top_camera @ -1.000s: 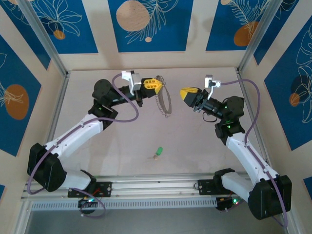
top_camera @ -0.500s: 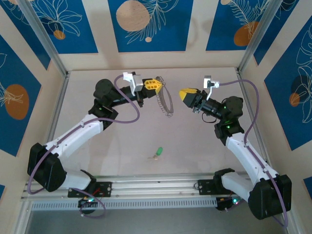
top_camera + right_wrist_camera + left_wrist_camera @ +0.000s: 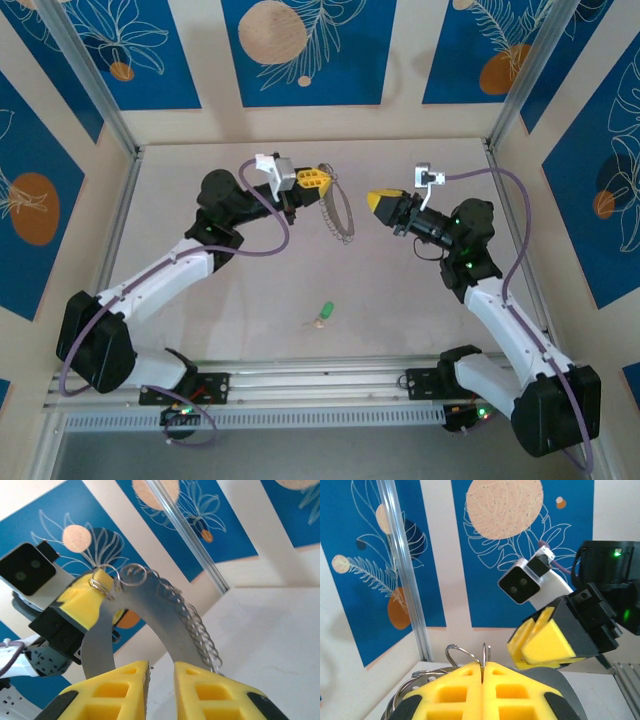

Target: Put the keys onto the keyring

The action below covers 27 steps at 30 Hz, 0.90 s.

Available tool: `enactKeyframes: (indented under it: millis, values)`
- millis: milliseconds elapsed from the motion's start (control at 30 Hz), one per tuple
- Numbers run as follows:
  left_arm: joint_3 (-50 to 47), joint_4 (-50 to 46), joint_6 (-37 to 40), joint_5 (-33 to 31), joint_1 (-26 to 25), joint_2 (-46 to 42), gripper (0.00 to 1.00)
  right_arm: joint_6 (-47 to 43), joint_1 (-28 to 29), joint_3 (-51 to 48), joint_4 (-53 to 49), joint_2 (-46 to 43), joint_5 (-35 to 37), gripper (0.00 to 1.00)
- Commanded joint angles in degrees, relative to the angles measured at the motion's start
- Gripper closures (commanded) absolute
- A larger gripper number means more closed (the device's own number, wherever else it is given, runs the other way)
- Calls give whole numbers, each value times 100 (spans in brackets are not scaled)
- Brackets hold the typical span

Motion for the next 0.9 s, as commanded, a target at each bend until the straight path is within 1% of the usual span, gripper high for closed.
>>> enactKeyframes:
  millis: [0, 167, 333, 533, 733, 867]
  values:
    - [-155, 428, -105, -288, 87, -229, 100, -124, -12, -369, -1000, -255, 311, 78]
    - [-461, 717, -353, -436, 313, -373, 100, 49, 6, -1001, -1723, -431, 513, 78]
    - [-698, 950, -556, -512, 522, -519, 100, 118, 205, -1497, -2162, -391, 716, 79]
    - [-766, 970, -670, -519, 668, -662, 100, -208, 1009, -1603, -2852, -21, 1147, 79]
    - [-776, 876, -666, -534, 712, -816, 100, -105, 1947, -1437, -3053, 830, 1630, 82]
    - [-791, 777, -601, -550, 722, -928, 100, 287, 2667, -1013, -3459, 1421, 2361, 72]
